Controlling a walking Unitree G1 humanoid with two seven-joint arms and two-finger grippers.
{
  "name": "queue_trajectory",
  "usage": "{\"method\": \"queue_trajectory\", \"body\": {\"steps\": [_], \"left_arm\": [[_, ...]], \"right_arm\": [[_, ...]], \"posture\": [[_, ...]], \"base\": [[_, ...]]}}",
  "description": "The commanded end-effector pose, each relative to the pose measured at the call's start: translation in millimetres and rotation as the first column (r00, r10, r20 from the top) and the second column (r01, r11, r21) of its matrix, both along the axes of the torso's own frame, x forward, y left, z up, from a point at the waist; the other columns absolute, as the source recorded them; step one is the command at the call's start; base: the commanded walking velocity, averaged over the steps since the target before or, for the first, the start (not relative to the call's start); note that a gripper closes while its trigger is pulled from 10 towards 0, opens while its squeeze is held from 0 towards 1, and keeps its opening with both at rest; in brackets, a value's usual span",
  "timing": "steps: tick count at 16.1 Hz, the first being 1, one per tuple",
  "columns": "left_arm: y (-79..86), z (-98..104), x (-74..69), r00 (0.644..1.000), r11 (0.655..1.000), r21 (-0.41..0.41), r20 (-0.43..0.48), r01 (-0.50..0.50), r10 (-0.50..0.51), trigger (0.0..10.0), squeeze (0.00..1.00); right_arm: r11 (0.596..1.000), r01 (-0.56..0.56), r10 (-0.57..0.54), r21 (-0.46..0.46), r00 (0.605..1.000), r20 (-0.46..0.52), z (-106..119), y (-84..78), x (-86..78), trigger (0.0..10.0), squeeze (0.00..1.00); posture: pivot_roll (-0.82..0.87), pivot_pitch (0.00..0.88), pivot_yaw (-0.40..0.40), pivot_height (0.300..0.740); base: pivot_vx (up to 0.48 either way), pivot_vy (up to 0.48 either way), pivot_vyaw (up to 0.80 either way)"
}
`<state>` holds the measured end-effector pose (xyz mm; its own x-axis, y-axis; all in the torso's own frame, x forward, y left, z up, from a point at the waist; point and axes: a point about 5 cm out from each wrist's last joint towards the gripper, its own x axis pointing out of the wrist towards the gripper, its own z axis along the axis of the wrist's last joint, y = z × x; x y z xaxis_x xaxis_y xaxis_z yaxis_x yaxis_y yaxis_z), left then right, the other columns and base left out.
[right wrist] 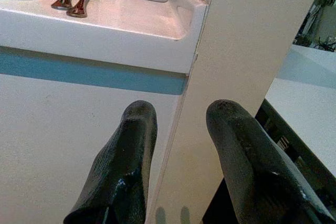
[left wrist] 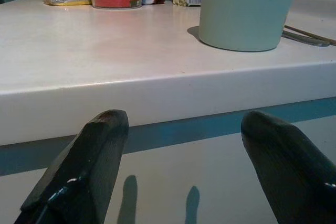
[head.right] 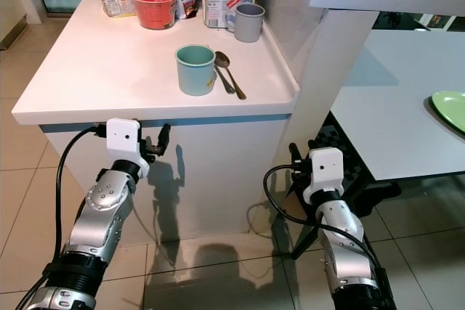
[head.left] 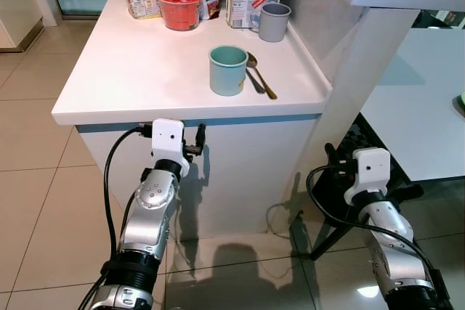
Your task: Setting the table
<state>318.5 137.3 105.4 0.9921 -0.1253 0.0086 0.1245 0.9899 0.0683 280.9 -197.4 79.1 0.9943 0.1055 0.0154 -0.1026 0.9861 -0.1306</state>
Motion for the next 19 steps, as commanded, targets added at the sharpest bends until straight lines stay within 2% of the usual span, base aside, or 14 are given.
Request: {"method": "queue_trajectory", "body": {"steps": [1, 5, 9, 13, 16, 19], "left_arm": [[-4.2, 3, 2.8, 1.000, 1.000, 0.006, 0.009, 0.021, -0.021, 10.0, 0.00], [-3.6, 18, 8.7, 0.998, 1.000, -0.007, 0.057, 0.018, -0.018, 10.0, 0.00], [-6.5, 34, 12.8, 0.994, 0.999, -0.027, 0.109, 0.035, -0.031, 10.0, 0.00], [-11.1, 44, 14.7, 0.988, 0.998, -0.046, 0.148, 0.050, -0.043, 10.0, 0.00], [-12.3, 46, 16.3, 0.988, 0.997, -0.049, 0.148, 0.053, -0.045, 10.0, 0.00], [-18.8, 56, 18.6, 0.984, 0.995, -0.063, 0.167, 0.073, -0.062, 10.0, 0.00]], "right_arm": [[1.000, 0.011, -0.011, -0.008, 1.000, -0.001, -1, -1.2, -0.8, 10.0, 0.00], [1.000, -0.002, 0.002, -0.015, 1.000, 0.011, 2, 1.1, 4.3, 10.0, 0.00], [0.999, -0.031, 0.033, -0.024, 0.995, 0.091, 22, 7.7, 10.8, 10.0, 0.00], [0.999, -0.046, 0.044, 0.007, 0.982, 0.186, 46, 20.3, 20.1, 10.0, 0.00], [0.998, -0.021, 0.011, 0.055, 0.986, 0.169, 44, 22.8, 28.9, 10.0, 0.00], [0.997, -0.021, 0.010, 0.068, 0.987, 0.157, 43, 35.0, 44.4, 10.0, 0.00]], "posture": [[-0.01, 0.000, -0.038, 0.740], [0.00, 0.000, -0.044, 0.740], [0.00, 0.000, -0.041, 0.740], [0.00, 0.000, -0.033, 0.740], [-0.01, 0.000, -0.023, 0.740], [0.00, 0.000, -0.022, 0.740]], "base": [[0.000, 0.000, 0.00], [0.000, 0.000, 0.00], [0.000, 0.000, 0.00], [0.000, 0.000, 0.00], [0.000, 0.000, 0.00], [0.000, 0.000, 0.00]]}}
